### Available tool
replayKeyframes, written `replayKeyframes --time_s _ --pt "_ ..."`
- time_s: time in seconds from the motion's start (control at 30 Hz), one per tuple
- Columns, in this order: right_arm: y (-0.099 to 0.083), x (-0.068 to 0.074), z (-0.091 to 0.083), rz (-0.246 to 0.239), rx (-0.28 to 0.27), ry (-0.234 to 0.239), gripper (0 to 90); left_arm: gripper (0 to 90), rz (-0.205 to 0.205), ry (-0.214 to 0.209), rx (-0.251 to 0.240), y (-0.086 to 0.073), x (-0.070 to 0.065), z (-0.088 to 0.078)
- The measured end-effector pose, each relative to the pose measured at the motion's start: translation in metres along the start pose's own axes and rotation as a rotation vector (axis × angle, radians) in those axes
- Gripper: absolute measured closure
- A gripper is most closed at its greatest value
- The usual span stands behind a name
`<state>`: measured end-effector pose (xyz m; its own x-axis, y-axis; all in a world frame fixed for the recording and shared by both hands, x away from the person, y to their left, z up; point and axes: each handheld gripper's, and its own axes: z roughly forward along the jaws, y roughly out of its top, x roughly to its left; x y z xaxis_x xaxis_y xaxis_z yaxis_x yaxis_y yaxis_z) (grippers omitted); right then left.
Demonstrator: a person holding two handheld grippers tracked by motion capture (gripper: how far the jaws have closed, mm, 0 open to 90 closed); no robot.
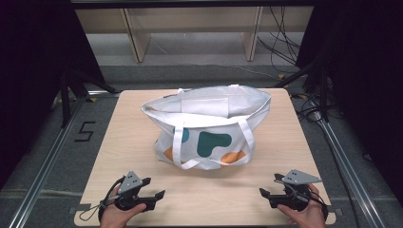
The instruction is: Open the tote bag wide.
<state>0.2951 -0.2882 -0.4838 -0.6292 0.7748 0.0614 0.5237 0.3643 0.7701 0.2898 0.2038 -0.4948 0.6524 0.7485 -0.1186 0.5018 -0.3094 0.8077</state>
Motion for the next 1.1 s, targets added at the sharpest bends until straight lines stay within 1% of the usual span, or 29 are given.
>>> replayKeyframes --time_s 0.03,0.07,0.1,0.13,0.17,0.2,0.23,0.27,0.3,0.33,0.37,0.4,0.43,0.47,0.5,0.53,0.57,0.67,0.7,0.77,0.8,0.83,0.87,0.9,0.93,0.97,1.0,1.07,1.1 --pt "0.001 0.001 0.0 0.007 -0.011 -0.006 23.2 34.8 -0.006 0.002 -0.011 0.001 0.0 0.001" --pt "0.002 -0.002 0.0 -0.028 -0.024 -0.003 25.9 36.3 -0.005 -0.001 -0.001 0.002 0.0 0.0" --pt "0.004 0.001 -0.002 0.006 -0.014 -0.003 29.6 42.1 0.016 -0.005 0.004 0.003 0.001 -0.001" --pt "0.006 0.0 -0.003 -0.008 -0.012 -0.003 33.8 44.8 -0.001 -0.004 -0.021 0.004 0.0 -0.001" --pt "0.008 -0.002 -0.005 -0.032 -0.013 -0.002 37.4 46.7 0.003 -0.001 -0.017 0.006 0.001 -0.002" --pt "0.012 -0.005 -0.005 -0.064 -0.047 -0.016 41.4 52.9 0.007 -0.006 -0.028 0.008 0.001 -0.003" --pt "0.015 -0.004 -0.007 -0.061 -0.053 -0.021 48.4 56.3 0.017 -0.003 -0.036 0.01 0.002 -0.004" --pt "0.017 -0.006 -0.008 -0.089 -0.061 -0.02 54.8 61.6 0.012 0.007 -0.04 0.012 0.002 -0.006" --pt "0.02 -0.005 -0.011 -0.075 -0.054 -0.002 56.7 67.1 0.034 -0.007 -0.049 0.016 0.004 -0.008" --pt "0.024 -0.007 -0.012 -0.101 -0.067 -0.009 61.5 70.8 0.016 -0.004 -0.055 0.019 0.004 -0.01" --pt "0.028 -0.007 -0.013 -0.11 -0.08 -0.009 66.5 76.7 0.034 -0.006 -0.061 0.024 0.006 -0.013" --pt "0.032 -0.007 -0.014 -0.122 -0.092 -0.008 69.4 79.1 0.031 -0.013 -0.076 0.03 0.006 -0.015" --pt "0.036 -0.006 -0.015 -0.121 -0.096 0.001 76.3 82.8 0.043 -0.021 -0.084 0.036 0.006 -0.018" --pt "0.041 -0.005 -0.015 -0.131 -0.097 0.012 79.7 85.5 0.042 -0.031 -0.099 0.043 0.006 -0.02" --pt "0.047 -0.006 -0.015 -0.157 -0.107 0.017 83.8 87.3 0.054 -0.042 -0.106 0.051 0.006 -0.023" --pt "0.053 -0.005 -0.016 -0.16 -0.118 0.025 87.8 88.8 0.065 -0.041 -0.108 0.061 0.005 -0.026" --pt "0.062 -0.006 -0.016 -0.199 -0.129 0.031 89.4 89.3 0.087 -0.044 -0.106 0.069 0.006 -0.029" --pt "0.084 -0.006 -0.018 -0.243 -0.15 0.032 90.0 89.4 0.102 -0.055 -0.124 0.092 0.009 -0.036" --pt "0.09 -0.006 -0.019 -0.255 -0.152 0.031 90.0 89.4 0.092 -0.064 -0.134 0.1 0.009 -0.037" --pt "0.107 -0.008 -0.022 -0.263 -0.167 0.037 90.0 89.4 0.108 -0.078 -0.143 0.117 0.011 -0.04" --pt "0.116 -0.009 -0.024 -0.27 -0.184 0.024 90.0 89.4 0.103 -0.084 -0.146 0.126 0.012 -0.04" --pt "0.124 -0.01 -0.025 -0.265 -0.184 0.03 90.0 89.4 0.099 -0.085 -0.148 0.134 0.013 -0.039" --pt "0.134 -0.013 -0.026 -0.277 -0.186 0.032 90.0 89.4 0.107 -0.088 -0.147 0.143 0.015 -0.038" --pt "0.142 -0.014 -0.028 -0.27 -0.195 0.025 90.0 89.5 0.107 -0.079 -0.145 0.153 0.017 -0.037" --pt "0.153 -0.016 -0.029 -0.274 -0.193 0.028 90.0 89.5 0.105 -0.086 -0.147 0.161 0.018 -0.036" --pt "0.153 -0.016 -0.029 -0.274 -0.193 0.028 90.0 89.5 0.105 -0.086 -0.147 0.161 0.018 -0.036" --pt "0.169 -0.018 -0.03 -0.295 -0.194 0.013 90.0 89.5 0.113 -0.078 -0.138 0.176 0.022 -0.033" --pt "0.183 -0.019 -0.029 -0.309 -0.195 0.018 90.0 89.5 0.102 -0.074 -0.133 0.189 0.025 -0.03" --pt "0.188 -0.02 -0.028 -0.317 -0.193 0.021 90.0 89.5 0.107 -0.069 -0.133 0.199 0.027 -0.028"
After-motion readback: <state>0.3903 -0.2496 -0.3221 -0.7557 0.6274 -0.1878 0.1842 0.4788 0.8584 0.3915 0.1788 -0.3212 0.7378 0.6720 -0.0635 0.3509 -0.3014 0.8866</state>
